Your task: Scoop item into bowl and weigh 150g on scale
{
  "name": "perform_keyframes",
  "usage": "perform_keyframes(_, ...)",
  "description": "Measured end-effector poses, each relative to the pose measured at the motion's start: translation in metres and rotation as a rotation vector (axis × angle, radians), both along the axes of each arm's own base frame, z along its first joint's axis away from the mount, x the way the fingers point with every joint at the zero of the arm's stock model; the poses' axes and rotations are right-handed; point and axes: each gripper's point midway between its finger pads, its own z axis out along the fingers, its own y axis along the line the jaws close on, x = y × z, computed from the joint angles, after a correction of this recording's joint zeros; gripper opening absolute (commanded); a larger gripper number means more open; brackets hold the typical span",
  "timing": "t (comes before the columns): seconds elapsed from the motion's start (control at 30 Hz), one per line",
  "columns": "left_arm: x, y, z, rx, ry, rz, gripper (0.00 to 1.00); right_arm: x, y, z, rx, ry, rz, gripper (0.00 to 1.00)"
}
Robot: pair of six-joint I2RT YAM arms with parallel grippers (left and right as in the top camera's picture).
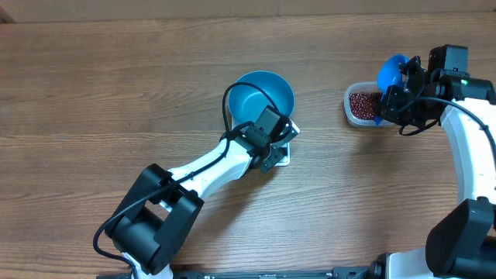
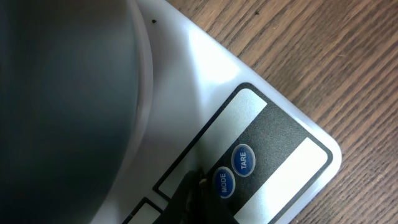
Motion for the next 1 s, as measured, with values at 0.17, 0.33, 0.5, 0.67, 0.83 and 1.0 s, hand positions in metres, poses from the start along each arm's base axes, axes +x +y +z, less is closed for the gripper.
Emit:
perform_keyframes(0.17,-0.0009,0.0007,-0.0005,0.004,0.004,0.000,0.04,0.0002,0.0000,0.0001,0.000,-0.001,0.000,0.04)
perform_keyframes(0.33,-0.0018,0.0015,-0.0008,0.008,0.009,0.000,0.04,0.0003,0.0000,0.0001,0.000,-0.001,0.000,0.04)
perform_keyframes(0.5,-0.0026,0.0021,-0.0010,0.011,0.013,0.000,0.04,0.0001,0.0000,0.0000,0.000,0.000,0.000,0.04)
perform_keyframes(0.67,-0.0056,0.0046,-0.0023,0.023,0.028,0.000,0.04,0.0002,-0.0001,0.0000,-0.001,-0.001,0.001,0.04)
perform_keyframes(0.83,-0.0057,0.0046,-0.0024,0.023,0.029,0.000,0.04,0.0003,0.0000,0.0001,0.000,-0.001,0.001,0.04)
perform_keyframes(1.0,-0.0055,0.0045,-0.0027,0.028,0.034,0.000,0.04,0.0002,0.0000,0.0000,-0.001,-0.001,0.001,0.04)
